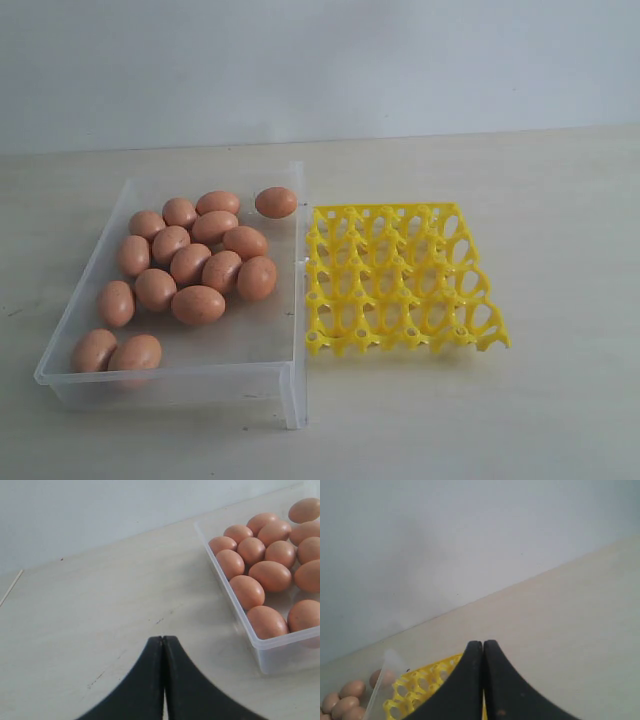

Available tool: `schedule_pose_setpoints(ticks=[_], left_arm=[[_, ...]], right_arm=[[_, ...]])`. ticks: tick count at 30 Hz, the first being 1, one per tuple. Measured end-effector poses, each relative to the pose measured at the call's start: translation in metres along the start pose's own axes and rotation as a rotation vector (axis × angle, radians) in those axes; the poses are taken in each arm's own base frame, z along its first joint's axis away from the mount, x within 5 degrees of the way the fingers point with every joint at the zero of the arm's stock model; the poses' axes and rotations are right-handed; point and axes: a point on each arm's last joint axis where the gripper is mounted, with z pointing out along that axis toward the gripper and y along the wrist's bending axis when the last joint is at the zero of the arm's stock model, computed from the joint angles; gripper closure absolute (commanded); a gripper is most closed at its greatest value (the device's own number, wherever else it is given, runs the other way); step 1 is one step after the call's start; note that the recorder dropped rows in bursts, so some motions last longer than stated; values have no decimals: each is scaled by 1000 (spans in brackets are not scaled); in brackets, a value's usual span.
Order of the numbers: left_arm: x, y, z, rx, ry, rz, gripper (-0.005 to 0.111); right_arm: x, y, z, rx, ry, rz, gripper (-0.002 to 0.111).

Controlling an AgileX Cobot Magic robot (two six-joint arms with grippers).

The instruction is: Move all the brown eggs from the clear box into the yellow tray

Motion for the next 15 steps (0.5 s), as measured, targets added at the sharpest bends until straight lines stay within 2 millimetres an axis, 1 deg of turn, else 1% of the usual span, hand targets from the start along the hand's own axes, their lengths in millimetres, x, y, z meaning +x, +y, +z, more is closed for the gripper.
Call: schedule_pose_setpoints(ticks=[5,8,11,15], left_arm=[[0,0,0,0,0,0,107],[0,0,0,0,0,0,107],[0,0,0,0,0,0,107],[0,0,0,0,0,0,107]], right_arm=[[-22,9,30,28,44,0,108],[-30,18,48,3,67,-54,108],[-39,38,68,-85,62,-103,108],[-43,72,94,-200,98,-177,108]])
